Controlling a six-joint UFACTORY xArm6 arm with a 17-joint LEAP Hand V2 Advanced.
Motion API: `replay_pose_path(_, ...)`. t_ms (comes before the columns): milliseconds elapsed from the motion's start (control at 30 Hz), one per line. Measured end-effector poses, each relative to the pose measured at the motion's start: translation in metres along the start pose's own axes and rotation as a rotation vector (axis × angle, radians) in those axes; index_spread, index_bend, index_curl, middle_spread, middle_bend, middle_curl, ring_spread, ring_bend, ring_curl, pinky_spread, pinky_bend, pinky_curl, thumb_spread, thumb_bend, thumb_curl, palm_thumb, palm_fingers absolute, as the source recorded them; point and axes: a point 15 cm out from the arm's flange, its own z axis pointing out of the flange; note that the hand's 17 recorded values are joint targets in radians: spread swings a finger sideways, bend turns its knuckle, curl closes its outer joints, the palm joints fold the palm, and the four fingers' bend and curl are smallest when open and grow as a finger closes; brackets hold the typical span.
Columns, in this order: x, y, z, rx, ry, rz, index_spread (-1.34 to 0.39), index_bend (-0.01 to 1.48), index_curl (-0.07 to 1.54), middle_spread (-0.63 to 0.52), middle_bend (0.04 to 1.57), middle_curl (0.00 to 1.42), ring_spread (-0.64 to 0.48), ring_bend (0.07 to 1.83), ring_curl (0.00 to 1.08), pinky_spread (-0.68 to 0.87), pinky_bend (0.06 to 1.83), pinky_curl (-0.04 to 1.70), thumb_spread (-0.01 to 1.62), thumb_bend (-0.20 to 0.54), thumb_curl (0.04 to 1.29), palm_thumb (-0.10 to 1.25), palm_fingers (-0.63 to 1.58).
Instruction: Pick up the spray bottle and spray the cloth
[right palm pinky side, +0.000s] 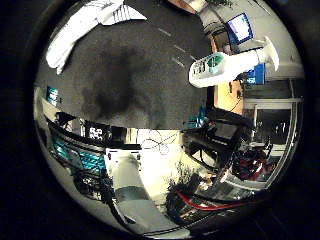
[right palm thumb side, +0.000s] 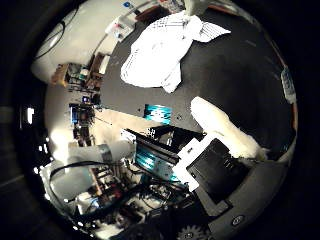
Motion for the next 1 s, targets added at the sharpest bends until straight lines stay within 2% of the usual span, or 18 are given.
replay_pose_path(667, 0.003, -0.002, -0.008, 0.017, -0.006, 0.002, -0.41, 0.19, 0.35, 0.0, 0.19, 0.26, 0.24, 0.33, 0.18, 0.67, 0.51, 0.18, 1.0, -0.023, 0.53, 0.79, 0.42)
replay_pose_path(1000, 0.029, -0.011, -0.042, 0.113, 0.009, 0.058, -0.39, 0.18, 0.34, 0.0, 0.19, 0.27, 0.24, 0.34, 0.18, 0.68, 0.53, 0.18, 0.98, -0.024, 0.52, 0.78, 0.41)
